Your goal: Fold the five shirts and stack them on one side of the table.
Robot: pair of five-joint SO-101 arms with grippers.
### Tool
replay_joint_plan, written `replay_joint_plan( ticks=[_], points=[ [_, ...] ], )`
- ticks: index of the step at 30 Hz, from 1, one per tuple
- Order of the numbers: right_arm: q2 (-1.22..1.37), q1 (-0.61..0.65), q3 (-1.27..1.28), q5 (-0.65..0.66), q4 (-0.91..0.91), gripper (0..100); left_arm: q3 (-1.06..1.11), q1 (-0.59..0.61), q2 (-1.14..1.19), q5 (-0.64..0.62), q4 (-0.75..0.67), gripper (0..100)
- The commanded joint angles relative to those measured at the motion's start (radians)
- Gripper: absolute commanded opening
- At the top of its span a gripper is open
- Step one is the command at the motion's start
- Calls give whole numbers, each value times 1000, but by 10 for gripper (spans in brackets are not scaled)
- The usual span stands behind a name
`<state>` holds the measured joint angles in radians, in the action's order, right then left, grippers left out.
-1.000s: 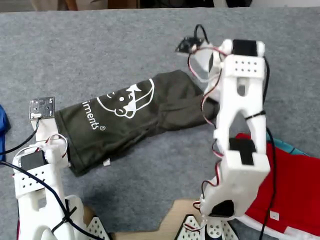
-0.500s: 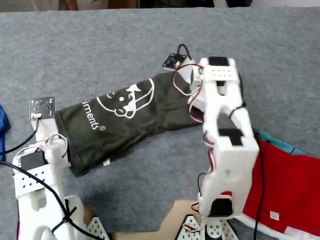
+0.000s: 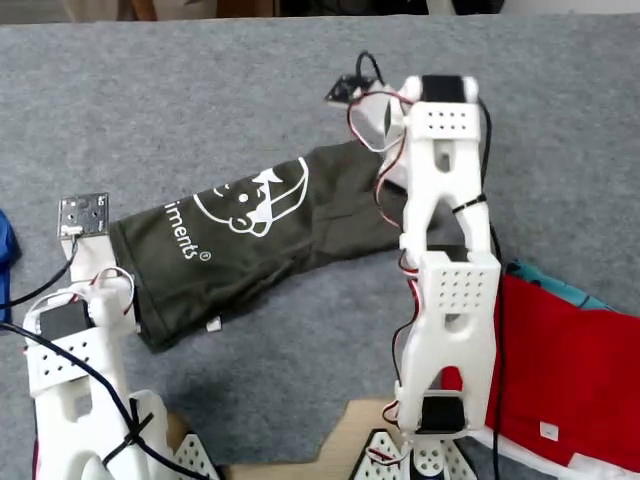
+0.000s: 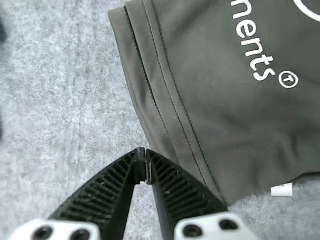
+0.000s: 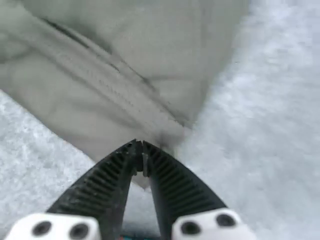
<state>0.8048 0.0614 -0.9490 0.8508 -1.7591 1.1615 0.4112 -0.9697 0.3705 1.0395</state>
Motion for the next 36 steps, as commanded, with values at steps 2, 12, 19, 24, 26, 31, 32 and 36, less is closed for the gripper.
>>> replay_joint_plan(
  ticks=[2, 12, 19, 24, 26, 31, 32, 36],
  points=[
    [-131, 2, -97, -14, -28, 5, -180, 9, -5, -114, 129, 67],
    [-156, -143, -56, -411, 141, 5, -427, 6, 298, -321, 334, 236],
    [94, -251, -19, -660, 391, 5, -641, 6, 693, -313, 327, 237],
    [171, -295, -45, -700, 463, 5, -806, 3, 885, -272, 333, 233],
    [176, -300, -68, -700, 470, 5, -833, 9, 952, -273, 328, 232],
    [177, -302, -59, -700, 509, 5, -848, 11, 1086, -279, 328, 231],
    [177, -300, -59, -700, 511, 5, -845, 11, 1106, -295, 328, 231],
    [177, -300, -59, -700, 511, 5, -847, 20, 1171, -347, 311, 231]
  ],
)
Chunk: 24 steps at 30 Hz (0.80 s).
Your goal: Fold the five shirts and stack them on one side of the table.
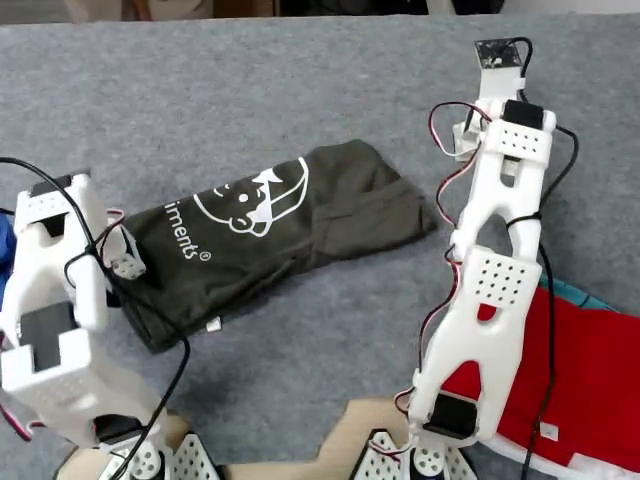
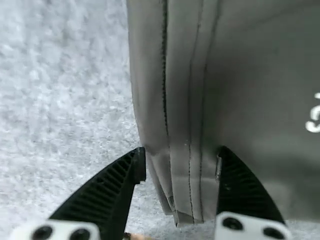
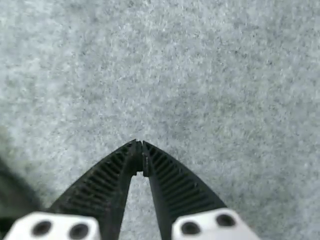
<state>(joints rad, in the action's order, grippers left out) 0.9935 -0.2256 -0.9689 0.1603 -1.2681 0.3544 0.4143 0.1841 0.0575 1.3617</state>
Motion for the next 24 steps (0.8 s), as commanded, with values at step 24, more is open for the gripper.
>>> replay_joint_plan(
  ticks=[24],
  points=[
    [8, -18, -48, -41, 25, 5, -265, 2, 166, -107, 57, 19]
  ],
)
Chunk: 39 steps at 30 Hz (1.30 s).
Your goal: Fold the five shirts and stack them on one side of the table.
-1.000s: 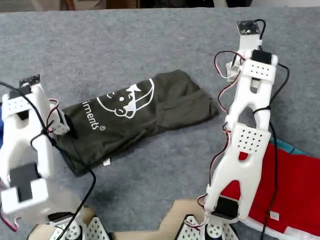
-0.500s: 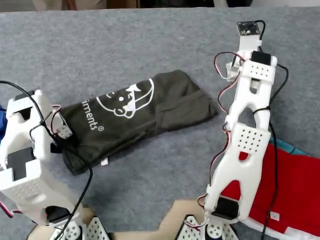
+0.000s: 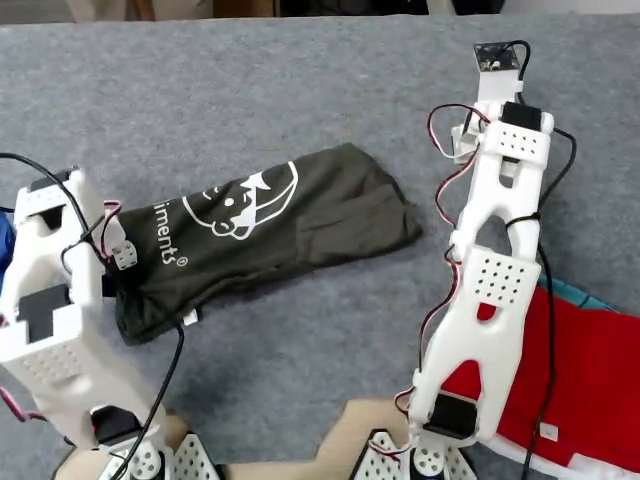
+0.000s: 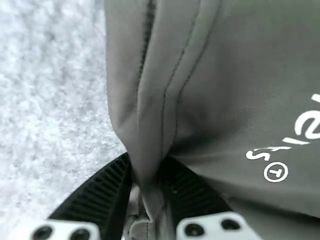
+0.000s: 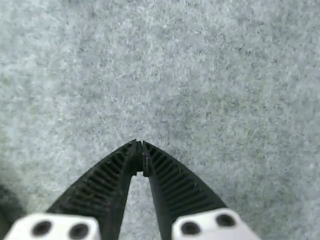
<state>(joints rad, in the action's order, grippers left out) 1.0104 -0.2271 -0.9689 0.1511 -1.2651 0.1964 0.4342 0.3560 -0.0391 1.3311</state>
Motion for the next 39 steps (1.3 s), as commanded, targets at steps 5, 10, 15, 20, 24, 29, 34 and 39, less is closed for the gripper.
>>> replay_joint_plan(
  ticks=[5, 10, 15, 20, 24, 29, 34, 39],
  points=[
    [-8, -51, -50, -69, 49, 5, -382, -147, -4, -11, 315, 19],
    [-8, -73, -50, -91, 68, 5, -609, -353, 4, -18, 428, 19],
    [-8, -73, -48, -84, 69, 5, -678, -600, 5, -60, 428, 20],
    [-8, -74, -48, -84, 83, 5, -753, -802, 7, -97, 419, 21],
    [-8, -74, -48, -84, 83, 5, -867, -888, 8, -98, 390, 21],
    [-8, -76, -48, -84, 83, 5, -913, -905, 8, -203, 236, 21],
    [-7, -84, -48, -91, 92, 5, -916, -925, 47, -245, 74, 21],
    [-7, -84, -47, -91, 94, 5, -919, -971, 147, -245, 2, 21]
  ],
)
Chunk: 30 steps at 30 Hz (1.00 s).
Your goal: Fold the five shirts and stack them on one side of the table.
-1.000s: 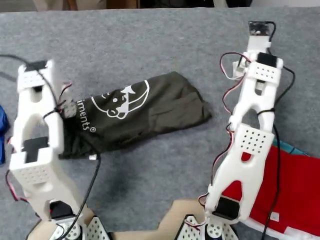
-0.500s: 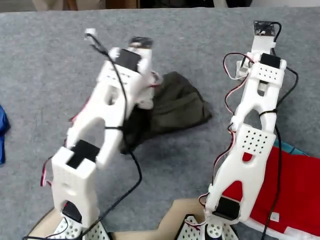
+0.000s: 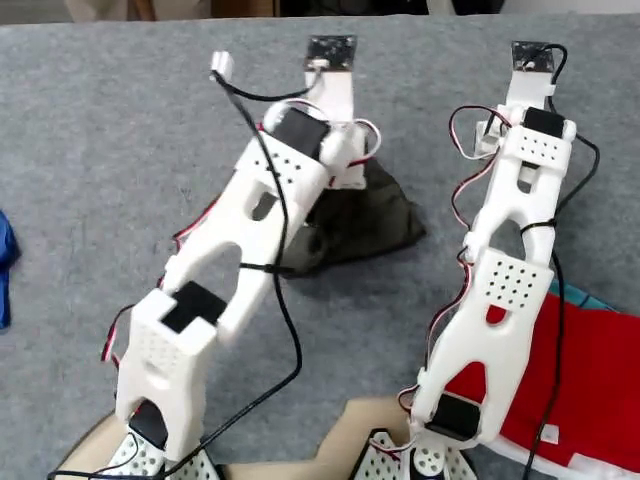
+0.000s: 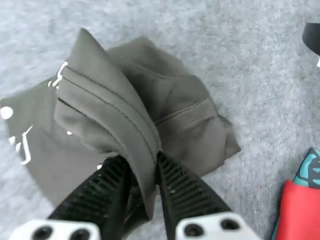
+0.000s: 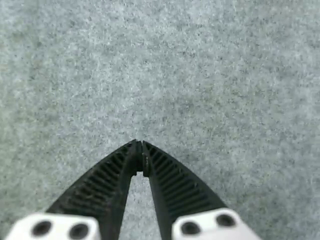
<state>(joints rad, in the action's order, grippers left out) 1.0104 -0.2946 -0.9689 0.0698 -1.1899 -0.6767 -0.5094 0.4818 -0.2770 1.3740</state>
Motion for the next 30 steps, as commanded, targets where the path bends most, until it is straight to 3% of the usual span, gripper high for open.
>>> replay_joint_plan(
  ticks=[1, 13, 19, 22, 26, 30],
  points=[
    [-7, -16, -47, -9, 18, 5, -54, -34, 41, -8, -48, 21],
    [-7, -15, -45, -6, 20, 5, -324, -44, 216, -8, 23, 29],
    [-7, -10, -41, -3, 20, 5, -413, -37, 251, -75, 126, 244],
    [-7, -8, -41, -3, 17, 5, -454, -11, 243, -124, 181, 282],
    [-16, -7, -53, 12, -20, 5, -577, 103, 243, -121, 247, 278],
    [-45, 56, -147, 110, -213, 5, -683, 319, 254, -121, 336, 158]
  ],
)
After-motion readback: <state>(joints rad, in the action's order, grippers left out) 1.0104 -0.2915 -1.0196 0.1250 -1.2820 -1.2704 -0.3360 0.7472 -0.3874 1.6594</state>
